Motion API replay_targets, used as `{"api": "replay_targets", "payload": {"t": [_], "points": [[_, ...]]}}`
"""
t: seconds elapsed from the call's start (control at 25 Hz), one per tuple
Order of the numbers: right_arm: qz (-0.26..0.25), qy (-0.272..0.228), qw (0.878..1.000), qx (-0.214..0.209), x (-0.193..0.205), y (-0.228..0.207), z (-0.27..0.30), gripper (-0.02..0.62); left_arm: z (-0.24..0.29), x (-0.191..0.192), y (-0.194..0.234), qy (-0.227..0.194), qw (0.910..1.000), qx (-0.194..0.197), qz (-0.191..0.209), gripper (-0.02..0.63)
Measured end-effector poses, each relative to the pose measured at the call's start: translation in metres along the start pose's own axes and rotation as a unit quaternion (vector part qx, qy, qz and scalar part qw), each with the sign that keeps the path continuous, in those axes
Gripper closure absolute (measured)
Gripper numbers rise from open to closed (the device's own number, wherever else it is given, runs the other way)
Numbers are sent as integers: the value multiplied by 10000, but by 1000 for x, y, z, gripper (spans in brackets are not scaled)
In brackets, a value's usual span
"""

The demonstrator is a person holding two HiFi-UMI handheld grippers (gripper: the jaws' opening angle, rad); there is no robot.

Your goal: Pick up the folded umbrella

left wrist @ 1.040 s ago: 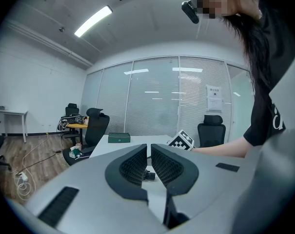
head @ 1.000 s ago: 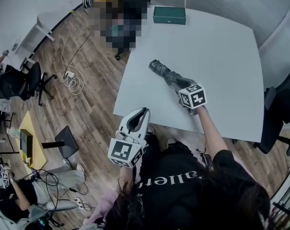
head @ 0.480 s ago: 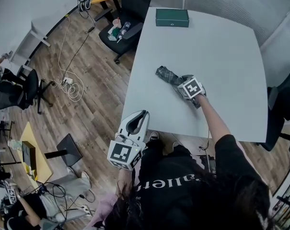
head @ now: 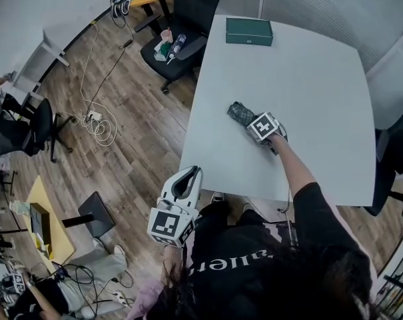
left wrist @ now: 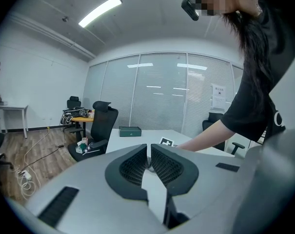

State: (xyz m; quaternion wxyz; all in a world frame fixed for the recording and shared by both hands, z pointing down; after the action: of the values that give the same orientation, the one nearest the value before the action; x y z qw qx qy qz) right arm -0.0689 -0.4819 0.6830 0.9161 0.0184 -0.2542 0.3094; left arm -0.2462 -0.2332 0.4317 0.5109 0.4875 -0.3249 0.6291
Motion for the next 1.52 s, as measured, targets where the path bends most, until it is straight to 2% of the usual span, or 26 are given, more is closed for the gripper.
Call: {"api": "replay_targets", "payload": {"t": [0.16,0.24,0.36,0.56,0.8,1.0,1.32,1.52], "points": [[-8,-13,10000,26,3,-1,-4,324,-4,7,14,17,9998,-101,-142,565],[120,-24,9999,90,8,-1,-1,348,-5,9,19,34,9998,-86,-165,565],[383,-143,9991,94,9,6,-1,364,-6,10,27,39,9999,13,-135,565],[1044,-619,9924,-220,13,29,-11,370,-6,10,41,10,9998,180,-130,565],[1797,-1403,9732,-300,9,61,-42,370,-1,13,53,18,9988,471,-124,565],[2365,-2173,9461,-412,6,98,-75,370,4,13,57,57,9969,785,-66,565],[2613,-2818,9223,-404,10,156,-120,371,12,19,57,121,9919,1262,65,565],[2654,-2990,9161,-302,16,175,-140,370,20,23,48,175,9873,1573,117,565]]}}
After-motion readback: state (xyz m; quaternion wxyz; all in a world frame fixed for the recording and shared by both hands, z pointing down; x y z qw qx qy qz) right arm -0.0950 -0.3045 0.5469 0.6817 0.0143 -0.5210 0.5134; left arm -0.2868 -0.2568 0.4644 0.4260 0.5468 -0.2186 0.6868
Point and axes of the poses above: the fingertips, and each gripper's own axes: z forward along the fingers, y to its left, x out of its underside, the point moved 4 cm from there along -z, backward along the fingers, and after that the axes turned 8 degrees about -x, right-handed, at the moved point
